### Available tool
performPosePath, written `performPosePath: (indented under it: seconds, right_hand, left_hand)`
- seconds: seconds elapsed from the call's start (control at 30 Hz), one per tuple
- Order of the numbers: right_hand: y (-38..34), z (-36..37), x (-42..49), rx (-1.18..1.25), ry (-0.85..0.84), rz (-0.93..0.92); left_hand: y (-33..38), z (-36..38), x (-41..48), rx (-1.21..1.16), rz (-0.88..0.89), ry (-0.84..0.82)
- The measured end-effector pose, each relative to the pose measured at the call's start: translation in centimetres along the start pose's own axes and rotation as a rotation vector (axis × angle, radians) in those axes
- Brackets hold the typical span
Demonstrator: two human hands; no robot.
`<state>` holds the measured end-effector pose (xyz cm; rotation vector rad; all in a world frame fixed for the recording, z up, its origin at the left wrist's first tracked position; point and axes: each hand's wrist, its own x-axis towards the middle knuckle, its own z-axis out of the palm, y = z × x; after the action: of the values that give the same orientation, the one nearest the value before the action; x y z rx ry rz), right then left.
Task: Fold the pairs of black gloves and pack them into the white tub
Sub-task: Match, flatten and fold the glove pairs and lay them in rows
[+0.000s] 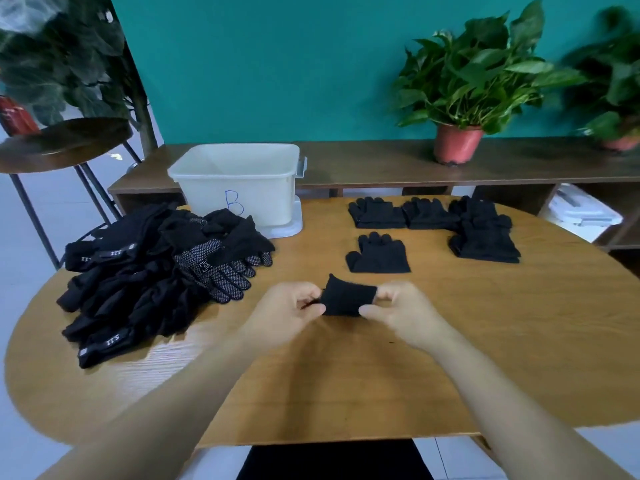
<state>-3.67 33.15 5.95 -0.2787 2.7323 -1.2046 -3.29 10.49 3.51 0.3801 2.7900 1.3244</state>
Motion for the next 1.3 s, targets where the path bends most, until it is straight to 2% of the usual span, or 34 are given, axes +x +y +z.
performPosePath:
  seconds: [0.07,0.13,0.2,0.3,0.4,0.47,0.63,0.77,1.1,1.3]
  right_hand:
    - [1.8,1.6,-1.4,-0.164,-0.010,-0.021]
    - [3.0,2.8,-2.5,-0.313,-0.020,-0.138]
    - [4.1,3.4,-3.4,-0.394,-0.041,-0.230]
    - [4.8,3.8,-4.4,-0.469,-0.075,-0.255]
    - [4.6,3.9,-4.3,-0.406,0.156,-0.262]
    - [3.6,4.1,-3.7,-0.444,0.213,-0.212]
    - [2.8,7.0,-2.4,-0.668,-0.076,-0.051]
    - [4.1,7.9,-1.5,-0.764,-0.103,-0.045]
    - [3.2,7.6,-0.5,-0.763,-0.150,0.012]
    - [1.6,6.3,0.6,-0.708,0.012,-0.090]
  left_hand:
    - [-2.4,2.0,-1.6,0.092,0.023,-0.009]
    - [-3.9,3.3,-3.1,0.197,0.152,0.002]
    - [-4.5,3.9,-4.0,0.275,0.256,-0.021]
    - [-4.8,3.9,-4.7,0.298,0.278,-0.009]
    - [-4.1,3.5,-4.2,0.234,0.195,0.053]
    - [-3.2,3.9,-3.5,0.285,0.161,0.061]
    - [-2.6,6.1,-3.1,0.669,0.092,-0.230]
    - [-3.5,6.1,-3.0,0.840,0.106,-0.190]
    - [-4.0,5.1,-2.1,0.793,0.116,-0.182]
    - [-4.1,1.1,-2.2,0.784,0.128,-0.052]
